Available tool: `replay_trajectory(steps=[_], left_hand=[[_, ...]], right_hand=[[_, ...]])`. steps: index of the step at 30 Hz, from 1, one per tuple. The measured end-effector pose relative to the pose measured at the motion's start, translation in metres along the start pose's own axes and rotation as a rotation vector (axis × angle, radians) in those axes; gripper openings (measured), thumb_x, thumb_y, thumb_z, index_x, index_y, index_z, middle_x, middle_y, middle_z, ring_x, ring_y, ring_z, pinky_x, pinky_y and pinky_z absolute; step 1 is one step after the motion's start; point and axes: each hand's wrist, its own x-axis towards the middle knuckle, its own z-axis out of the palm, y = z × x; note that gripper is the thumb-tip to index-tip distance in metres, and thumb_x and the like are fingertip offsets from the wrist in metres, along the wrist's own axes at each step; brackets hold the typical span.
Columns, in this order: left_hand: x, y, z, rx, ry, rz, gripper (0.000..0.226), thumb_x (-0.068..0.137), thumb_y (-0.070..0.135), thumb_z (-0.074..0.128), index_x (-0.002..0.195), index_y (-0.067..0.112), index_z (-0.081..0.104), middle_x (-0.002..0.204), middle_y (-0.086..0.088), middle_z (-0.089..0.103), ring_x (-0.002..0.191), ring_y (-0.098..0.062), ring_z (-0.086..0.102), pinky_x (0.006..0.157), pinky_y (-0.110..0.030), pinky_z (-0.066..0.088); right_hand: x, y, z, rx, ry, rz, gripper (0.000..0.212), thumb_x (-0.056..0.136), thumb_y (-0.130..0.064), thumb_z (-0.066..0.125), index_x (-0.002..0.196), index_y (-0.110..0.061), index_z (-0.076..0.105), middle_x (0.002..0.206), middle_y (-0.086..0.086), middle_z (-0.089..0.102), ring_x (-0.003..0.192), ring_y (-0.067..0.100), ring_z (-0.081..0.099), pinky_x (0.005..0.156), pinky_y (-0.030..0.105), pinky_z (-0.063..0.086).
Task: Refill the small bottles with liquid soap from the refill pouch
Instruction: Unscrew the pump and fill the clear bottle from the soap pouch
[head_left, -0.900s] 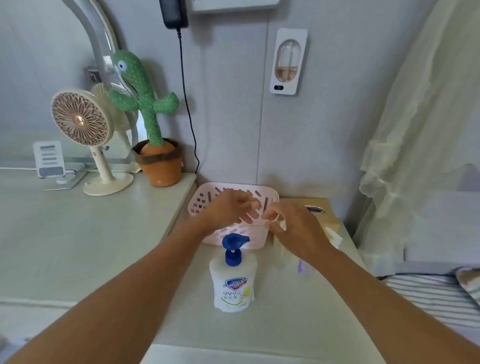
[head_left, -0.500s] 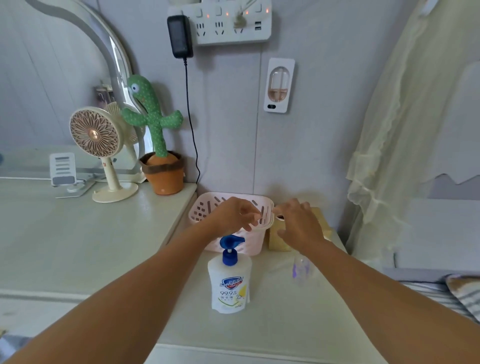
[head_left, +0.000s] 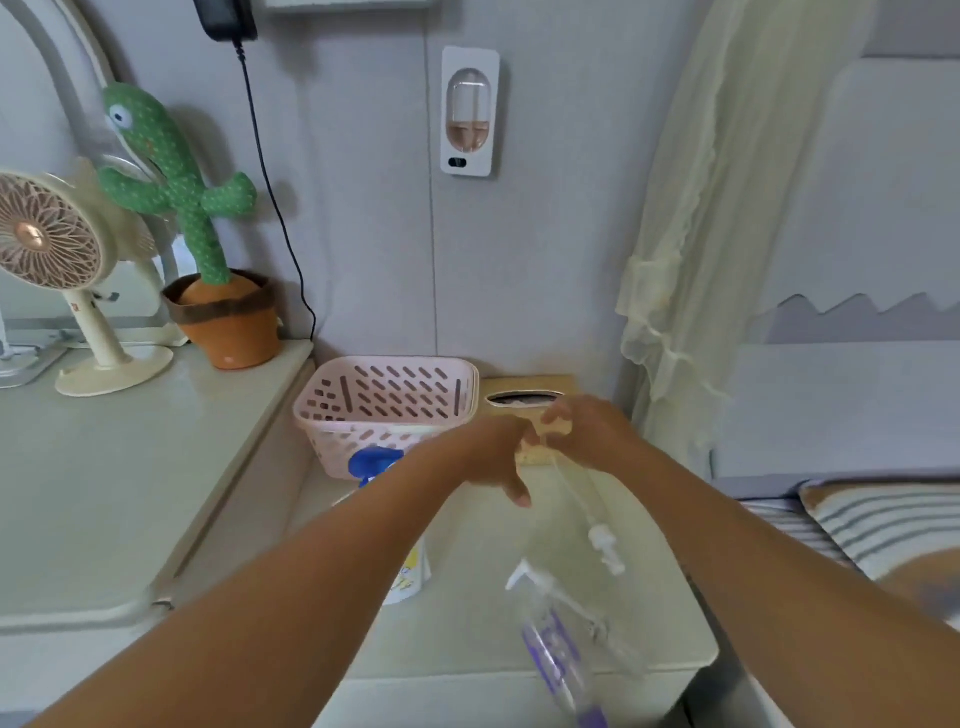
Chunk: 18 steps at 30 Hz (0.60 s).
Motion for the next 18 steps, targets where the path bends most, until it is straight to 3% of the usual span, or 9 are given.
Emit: replay_trajectory(steps=[5, 9, 12, 18], left_hand=[[0.009, 0.004, 0.053, 0.025, -0.052, -0.007, 0.064, 0.078, 0.023, 0.076, 0.135, 0.02, 0.046, 0.136, -0.001, 0.049, 0.124, -0.021, 0.046, 0.097, -0.031, 0.038], [0.012, 0.0, 0.079, -0.031, 0.055, -0.054, 0.052, 0.081, 0.027, 0.073, 0.128, 0.021, 0.053, 0.131, 0.0, 0.053, 0.122, -0.017, 0.048, 0.095, -0.026, 0.037], [0.01, -0.002, 0.087, -0.06, 0.132, -0.077, 0.049, 0.081, 0.027, 0.073, 0.126, 0.022, 0.054, 0.131, 0.0, 0.053, 0.122, -0.016, 0.048, 0.098, -0.026, 0.038], [0.005, -0.004, 0.089, -0.083, 0.167, -0.074, 0.046, 0.084, 0.023, 0.071, 0.126, 0.021, 0.054, 0.129, -0.001, 0.054, 0.12, -0.017, 0.05, 0.096, -0.026, 0.04]], right_hand=[[-0.031, 0.035, 0.013, 0.003, -0.118, 0.087, 0.039, 0.08, -0.046, 0.069, 0.113, -0.028, 0.059, 0.122, -0.001, 0.058, 0.11, 0.02, 0.056, 0.096, 0.038, 0.046], [-0.05, 0.047, 0.029, -0.048, -0.22, 0.133, 0.049, 0.079, -0.042, 0.072, 0.121, -0.024, 0.055, 0.128, 0.001, 0.051, 0.114, 0.019, 0.053, 0.096, 0.032, 0.044], [-0.061, 0.045, 0.042, -0.064, -0.22, 0.149, 0.049, 0.078, -0.035, 0.074, 0.121, -0.024, 0.052, 0.126, 0.004, 0.04, 0.108, 0.022, 0.056, 0.09, 0.03, 0.043], [-0.067, 0.034, 0.058, -0.074, -0.181, 0.054, 0.05, 0.077, -0.021, 0.074, 0.12, -0.028, 0.051, 0.121, 0.004, 0.043, 0.104, 0.023, 0.057, 0.091, 0.03, 0.046]])
